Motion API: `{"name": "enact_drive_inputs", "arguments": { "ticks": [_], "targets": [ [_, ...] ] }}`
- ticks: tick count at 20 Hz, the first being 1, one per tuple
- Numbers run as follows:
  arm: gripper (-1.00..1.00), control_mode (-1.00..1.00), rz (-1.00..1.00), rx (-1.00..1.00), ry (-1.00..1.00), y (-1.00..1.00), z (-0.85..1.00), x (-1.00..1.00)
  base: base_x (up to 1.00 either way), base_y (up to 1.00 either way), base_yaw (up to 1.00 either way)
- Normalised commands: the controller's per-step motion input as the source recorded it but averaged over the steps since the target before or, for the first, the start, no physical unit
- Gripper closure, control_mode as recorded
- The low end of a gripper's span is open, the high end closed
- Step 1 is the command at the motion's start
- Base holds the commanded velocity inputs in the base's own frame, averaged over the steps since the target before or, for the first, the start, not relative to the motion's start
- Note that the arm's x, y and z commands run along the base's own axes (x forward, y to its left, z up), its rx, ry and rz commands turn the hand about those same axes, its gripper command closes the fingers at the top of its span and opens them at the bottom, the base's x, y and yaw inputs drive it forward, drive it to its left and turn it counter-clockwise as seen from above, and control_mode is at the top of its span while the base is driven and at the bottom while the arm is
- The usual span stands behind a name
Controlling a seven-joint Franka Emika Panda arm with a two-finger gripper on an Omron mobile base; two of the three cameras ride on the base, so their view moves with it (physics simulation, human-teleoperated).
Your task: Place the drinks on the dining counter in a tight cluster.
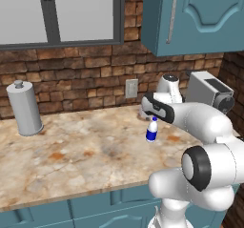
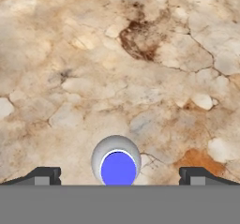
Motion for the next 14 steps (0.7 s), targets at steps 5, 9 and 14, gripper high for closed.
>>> {"name": "enact_drive_inputs", "arguments": {
  "ticks": [5,9,14],
  "targets": [
    [-1.0,-1.0,0.0,0.0,0.0,0.0,-0.23,0.09,0.0,0.0,0.0],
    [-1.0,-1.0,0.0,0.0,0.0,0.0,-0.29,0.16,0.0,0.0,0.0],
    [-1.0,-1.0,0.0,0.0,0.0,0.0,-0.1,0.1,0.0,0.0,0.0]
  ]
}}
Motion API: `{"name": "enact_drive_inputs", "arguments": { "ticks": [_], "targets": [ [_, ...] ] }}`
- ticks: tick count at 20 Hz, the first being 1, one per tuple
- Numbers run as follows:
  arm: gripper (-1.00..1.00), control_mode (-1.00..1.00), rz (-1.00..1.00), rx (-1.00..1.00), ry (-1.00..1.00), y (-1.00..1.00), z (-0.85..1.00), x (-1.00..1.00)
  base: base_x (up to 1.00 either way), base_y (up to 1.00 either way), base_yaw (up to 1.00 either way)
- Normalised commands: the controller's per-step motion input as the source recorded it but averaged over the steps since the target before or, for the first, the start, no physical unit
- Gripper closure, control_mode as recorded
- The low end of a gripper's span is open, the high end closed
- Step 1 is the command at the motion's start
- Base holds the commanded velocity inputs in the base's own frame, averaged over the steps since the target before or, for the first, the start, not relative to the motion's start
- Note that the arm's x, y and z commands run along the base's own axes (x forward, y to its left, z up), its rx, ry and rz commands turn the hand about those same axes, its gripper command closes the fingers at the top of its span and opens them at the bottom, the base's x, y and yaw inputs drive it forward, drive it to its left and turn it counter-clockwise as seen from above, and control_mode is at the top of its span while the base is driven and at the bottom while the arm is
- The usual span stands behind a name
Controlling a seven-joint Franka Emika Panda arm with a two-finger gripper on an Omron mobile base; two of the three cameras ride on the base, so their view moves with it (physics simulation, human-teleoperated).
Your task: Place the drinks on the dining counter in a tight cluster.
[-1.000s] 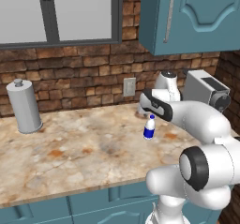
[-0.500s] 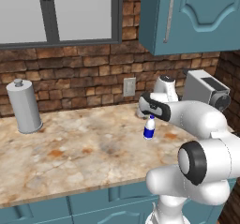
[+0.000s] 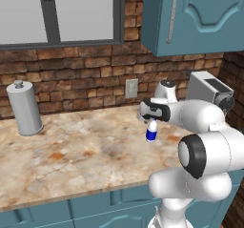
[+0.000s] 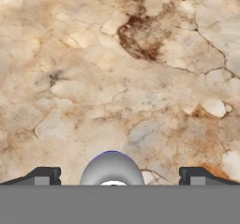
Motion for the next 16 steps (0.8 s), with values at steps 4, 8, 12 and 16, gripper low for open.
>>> {"name": "enact_drive_inputs", "arguments": {
  "ticks": [4,8,12,16],
  "targets": [
    [-1.0,-1.0,0.0,0.0,0.0,0.0,0.0,0.0,0.0,0.0,0.0],
    [-1.0,-1.0,0.0,0.0,0.0,0.0,0.0,0.0,0.0,0.0,0.0],
    [-1.0,-1.0,0.0,0.0,0.0,0.0,0.0,0.0,0.0,0.0,0.0],
    [1.0,-1.0,0.0,0.0,0.0,0.0,0.0,0.0,0.0,0.0,0.0]
  ]
}}
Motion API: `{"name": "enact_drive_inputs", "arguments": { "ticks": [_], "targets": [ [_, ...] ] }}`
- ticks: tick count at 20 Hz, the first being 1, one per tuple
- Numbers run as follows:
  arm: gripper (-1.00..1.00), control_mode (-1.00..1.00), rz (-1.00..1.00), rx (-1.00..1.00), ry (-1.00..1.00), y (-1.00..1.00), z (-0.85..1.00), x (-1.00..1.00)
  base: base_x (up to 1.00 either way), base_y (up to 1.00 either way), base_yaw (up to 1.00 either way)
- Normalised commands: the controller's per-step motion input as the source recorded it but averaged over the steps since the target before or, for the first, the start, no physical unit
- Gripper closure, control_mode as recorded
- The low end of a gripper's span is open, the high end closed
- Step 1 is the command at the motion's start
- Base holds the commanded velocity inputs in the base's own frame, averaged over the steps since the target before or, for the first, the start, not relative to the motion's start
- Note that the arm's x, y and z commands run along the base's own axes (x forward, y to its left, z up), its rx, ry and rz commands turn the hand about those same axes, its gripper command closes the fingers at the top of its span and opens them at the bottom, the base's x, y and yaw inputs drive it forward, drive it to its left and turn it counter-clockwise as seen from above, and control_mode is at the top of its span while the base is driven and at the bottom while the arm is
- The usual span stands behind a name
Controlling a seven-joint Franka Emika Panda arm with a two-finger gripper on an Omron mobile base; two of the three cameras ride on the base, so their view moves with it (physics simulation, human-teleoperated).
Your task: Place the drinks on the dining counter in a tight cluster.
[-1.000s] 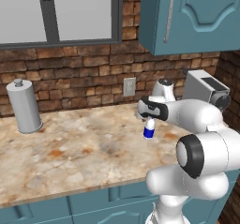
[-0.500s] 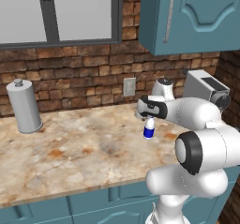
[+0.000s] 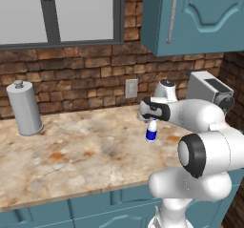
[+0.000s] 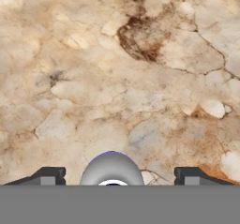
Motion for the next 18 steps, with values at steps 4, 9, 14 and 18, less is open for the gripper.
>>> {"name": "enact_drive_inputs", "arguments": {
  "ticks": [4,9,14,18],
  "targets": [
    [1.0,-1.0,0.0,0.0,0.0,0.0,0.0,0.0,0.0,0.0,0.0],
    [1.0,-1.0,0.0,0.0,0.0,0.0,0.0,0.0,0.0,0.0,0.0],
    [1.0,-1.0,0.0,0.0,-0.09,0.0,0.05,-0.23,0.0,0.0,0.0],
    [1.0,-1.0,0.0,0.0,-0.17,0.15,0.57,-0.56,0.0,0.0,0.0]
  ]
}}
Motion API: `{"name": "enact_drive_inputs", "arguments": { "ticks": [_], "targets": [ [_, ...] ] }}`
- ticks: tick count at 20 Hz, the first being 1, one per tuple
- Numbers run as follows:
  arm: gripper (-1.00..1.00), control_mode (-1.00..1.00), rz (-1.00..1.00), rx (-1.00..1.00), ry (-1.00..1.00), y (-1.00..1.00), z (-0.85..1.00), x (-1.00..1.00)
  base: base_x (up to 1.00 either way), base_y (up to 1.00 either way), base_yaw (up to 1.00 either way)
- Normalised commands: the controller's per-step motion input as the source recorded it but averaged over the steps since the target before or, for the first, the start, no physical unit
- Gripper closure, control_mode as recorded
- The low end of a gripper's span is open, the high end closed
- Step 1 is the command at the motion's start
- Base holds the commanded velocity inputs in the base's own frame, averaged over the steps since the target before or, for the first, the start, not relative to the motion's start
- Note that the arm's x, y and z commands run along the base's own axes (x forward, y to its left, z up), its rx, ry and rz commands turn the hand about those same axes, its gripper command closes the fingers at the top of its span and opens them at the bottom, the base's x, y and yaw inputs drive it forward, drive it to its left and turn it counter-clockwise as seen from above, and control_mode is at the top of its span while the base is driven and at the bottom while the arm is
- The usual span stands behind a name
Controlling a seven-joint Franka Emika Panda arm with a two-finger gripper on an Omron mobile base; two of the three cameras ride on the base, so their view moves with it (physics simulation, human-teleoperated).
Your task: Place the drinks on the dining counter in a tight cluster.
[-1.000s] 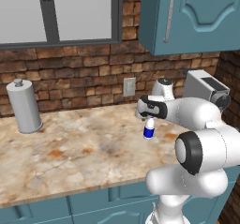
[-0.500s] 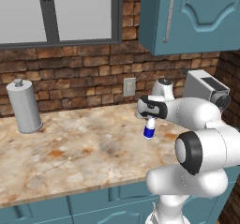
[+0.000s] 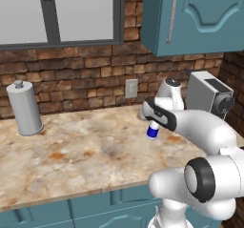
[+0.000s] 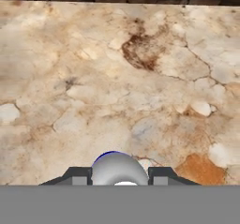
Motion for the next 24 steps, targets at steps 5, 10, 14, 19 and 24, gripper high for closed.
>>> {"name": "enact_drive_inputs", "arguments": {
  "ticks": [5,10,14,19,24],
  "targets": [
    [1.0,-1.0,0.0,-0.01,-0.04,0.43,0.89,-0.52,0.0,0.0,0.0],
    [1.0,-1.0,0.01,-0.04,0.03,0.23,0.77,-0.61,0.0,0.0,0.0],
    [1.0,-1.0,0.04,-0.05,0.1,0.0,0.44,-0.51,0.0,0.0,0.0],
    [1.0,-1.0,0.1,0.0,0.02,0.0,0.23,-0.47,0.0,0.0,0.0],
    [1.0,-1.0,0.03,0.0,0.0,0.0,0.01,-0.07,0.0,0.0,0.0]
  ]
}}
